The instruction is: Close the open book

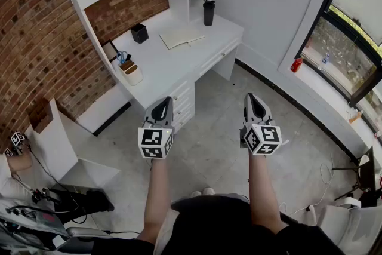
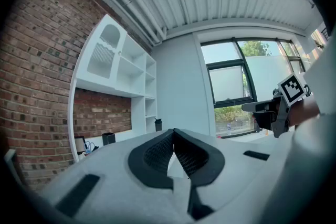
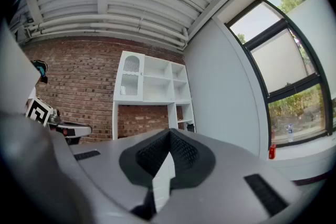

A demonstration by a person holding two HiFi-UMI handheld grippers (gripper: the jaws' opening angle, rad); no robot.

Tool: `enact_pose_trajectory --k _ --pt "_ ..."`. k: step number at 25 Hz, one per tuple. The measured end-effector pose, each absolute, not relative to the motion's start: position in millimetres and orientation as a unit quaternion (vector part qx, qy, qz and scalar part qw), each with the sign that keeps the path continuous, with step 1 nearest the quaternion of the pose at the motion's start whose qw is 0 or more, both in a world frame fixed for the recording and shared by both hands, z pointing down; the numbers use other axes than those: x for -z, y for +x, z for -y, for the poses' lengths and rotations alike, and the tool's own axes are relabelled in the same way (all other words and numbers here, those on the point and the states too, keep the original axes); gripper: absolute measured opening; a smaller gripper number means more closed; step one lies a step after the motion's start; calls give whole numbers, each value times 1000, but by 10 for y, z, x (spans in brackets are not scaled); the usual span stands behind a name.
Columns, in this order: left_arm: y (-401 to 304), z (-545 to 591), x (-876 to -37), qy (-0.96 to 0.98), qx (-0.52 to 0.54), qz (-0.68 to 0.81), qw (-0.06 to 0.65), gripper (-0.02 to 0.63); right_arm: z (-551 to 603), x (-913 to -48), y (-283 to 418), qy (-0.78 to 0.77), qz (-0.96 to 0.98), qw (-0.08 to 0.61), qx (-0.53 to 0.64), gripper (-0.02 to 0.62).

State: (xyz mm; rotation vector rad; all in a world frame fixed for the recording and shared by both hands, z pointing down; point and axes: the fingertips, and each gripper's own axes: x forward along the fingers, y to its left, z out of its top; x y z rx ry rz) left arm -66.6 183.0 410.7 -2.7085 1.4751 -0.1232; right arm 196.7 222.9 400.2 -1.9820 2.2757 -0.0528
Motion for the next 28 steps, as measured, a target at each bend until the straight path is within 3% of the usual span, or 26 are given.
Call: enact_pose_trajectory --k 28 --pt "-646 -1979 -4324 -882 54 -467 2 9 -2447 -3997 1664 -620 -784 26 -16 0"
